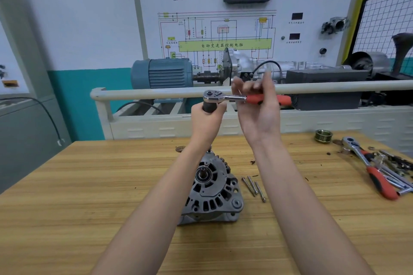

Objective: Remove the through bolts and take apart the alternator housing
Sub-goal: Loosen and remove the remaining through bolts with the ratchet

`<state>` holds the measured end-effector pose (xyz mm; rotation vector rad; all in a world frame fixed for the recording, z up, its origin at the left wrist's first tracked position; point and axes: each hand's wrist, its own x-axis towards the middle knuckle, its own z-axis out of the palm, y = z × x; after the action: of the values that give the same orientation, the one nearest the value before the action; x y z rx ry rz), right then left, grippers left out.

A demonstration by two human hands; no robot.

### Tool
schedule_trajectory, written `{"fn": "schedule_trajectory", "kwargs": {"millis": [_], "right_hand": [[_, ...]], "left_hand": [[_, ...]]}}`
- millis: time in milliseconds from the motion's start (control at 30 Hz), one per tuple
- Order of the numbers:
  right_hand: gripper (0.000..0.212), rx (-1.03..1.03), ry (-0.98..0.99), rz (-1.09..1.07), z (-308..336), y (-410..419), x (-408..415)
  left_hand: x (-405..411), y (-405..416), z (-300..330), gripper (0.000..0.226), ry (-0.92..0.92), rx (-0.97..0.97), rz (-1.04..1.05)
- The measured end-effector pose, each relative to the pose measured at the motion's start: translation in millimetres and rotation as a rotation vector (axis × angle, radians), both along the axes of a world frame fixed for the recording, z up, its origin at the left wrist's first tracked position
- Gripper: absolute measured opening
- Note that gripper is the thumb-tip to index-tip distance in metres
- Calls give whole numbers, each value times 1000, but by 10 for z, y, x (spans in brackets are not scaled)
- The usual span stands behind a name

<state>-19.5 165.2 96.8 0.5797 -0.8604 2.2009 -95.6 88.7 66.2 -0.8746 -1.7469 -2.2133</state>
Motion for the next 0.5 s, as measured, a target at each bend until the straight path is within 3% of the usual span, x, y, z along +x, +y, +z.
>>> {"fn": "schedule_trajectory", "kwargs": {"millis": [100, 167, 367, 500], "right_hand": [[54, -364, 53, 264, 172, 73, -7], [58, -483, 45, 405, 236, 144, -16], [63, -423, -79, 518, 181, 172, -17], [63, -409, -104, 469, 211, 91, 22]], "left_hand": [[2, -5, -14, 46, 0, -37, 2], [49, -14, -15, 40, 23, -77, -12], [43, -320, 76, 31, 283, -475, -352], [53, -341, 82, 40, 192, -401, -439]]}}
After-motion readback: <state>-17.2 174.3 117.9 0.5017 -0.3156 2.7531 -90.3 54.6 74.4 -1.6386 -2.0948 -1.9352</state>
